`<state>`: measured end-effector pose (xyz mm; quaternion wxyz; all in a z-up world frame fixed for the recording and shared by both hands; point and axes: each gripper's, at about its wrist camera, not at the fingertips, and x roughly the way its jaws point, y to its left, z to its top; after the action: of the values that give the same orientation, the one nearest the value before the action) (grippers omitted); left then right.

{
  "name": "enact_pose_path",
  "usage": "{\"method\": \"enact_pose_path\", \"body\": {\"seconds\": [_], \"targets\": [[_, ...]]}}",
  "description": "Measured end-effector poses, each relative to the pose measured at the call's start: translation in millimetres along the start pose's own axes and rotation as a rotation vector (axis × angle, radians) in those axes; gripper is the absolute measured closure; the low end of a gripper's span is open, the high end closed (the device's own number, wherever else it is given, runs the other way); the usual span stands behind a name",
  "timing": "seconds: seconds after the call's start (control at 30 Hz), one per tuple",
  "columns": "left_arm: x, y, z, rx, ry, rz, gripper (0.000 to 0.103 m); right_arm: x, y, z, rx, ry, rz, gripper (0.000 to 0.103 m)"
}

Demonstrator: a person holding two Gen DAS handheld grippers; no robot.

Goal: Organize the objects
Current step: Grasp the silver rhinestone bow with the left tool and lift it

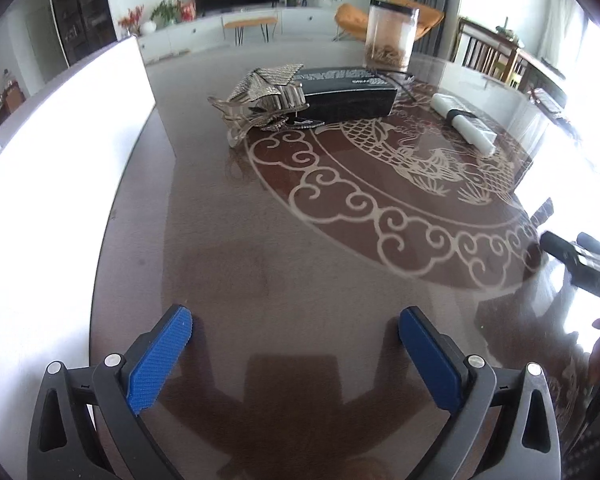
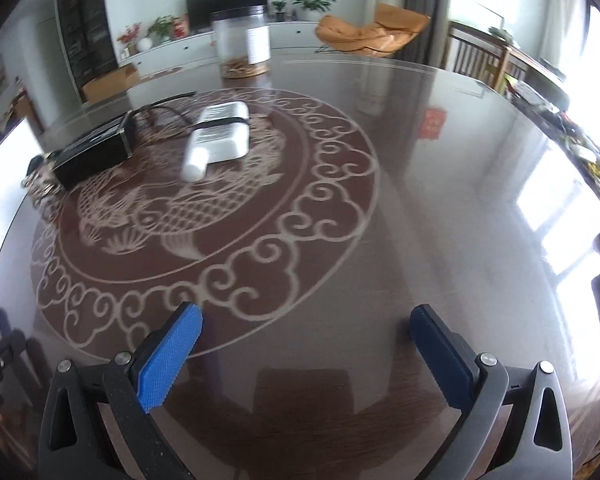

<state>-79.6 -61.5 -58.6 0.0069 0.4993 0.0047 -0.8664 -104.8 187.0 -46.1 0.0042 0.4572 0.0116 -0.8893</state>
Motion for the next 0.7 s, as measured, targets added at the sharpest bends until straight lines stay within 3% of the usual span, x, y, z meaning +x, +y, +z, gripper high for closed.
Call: {"method": "enact_pose_path", "body": {"seconds": [0.13,0.27,0.5,0.53,0.57,0.6,0.7], "targets": [[19,1,34,-0.045,0.025,0.025,0.0,2,0,-1,0.001,0.0,0.002,0.0],[38,11,74,-0.138,-0.046,0.024,0.0,1,0,-1,0.001,0.0,0.002,0.0],[30,22,129,-0.159,-0.201,0.06,0.001,2,0,0,0.002,0.0,0.002,0.0],[28,23,129,-0.148,-0.226,0.058,0.029,2,0,0,0.002,0.0,0.002,0.0],[27,23,126,-0.134,-0.237,0.063,0.064,2,0,0,0.002,0.0,0.002,0.0],[26,23,122,-0.119,-0.239,0.048,0.07,2,0,0,0.002,0.0,0.002,0.0],[10,18,94,-0.089,-0.258,0.018,0.073,1,0,0,0.002,0.0,0.002,0.0]]}}
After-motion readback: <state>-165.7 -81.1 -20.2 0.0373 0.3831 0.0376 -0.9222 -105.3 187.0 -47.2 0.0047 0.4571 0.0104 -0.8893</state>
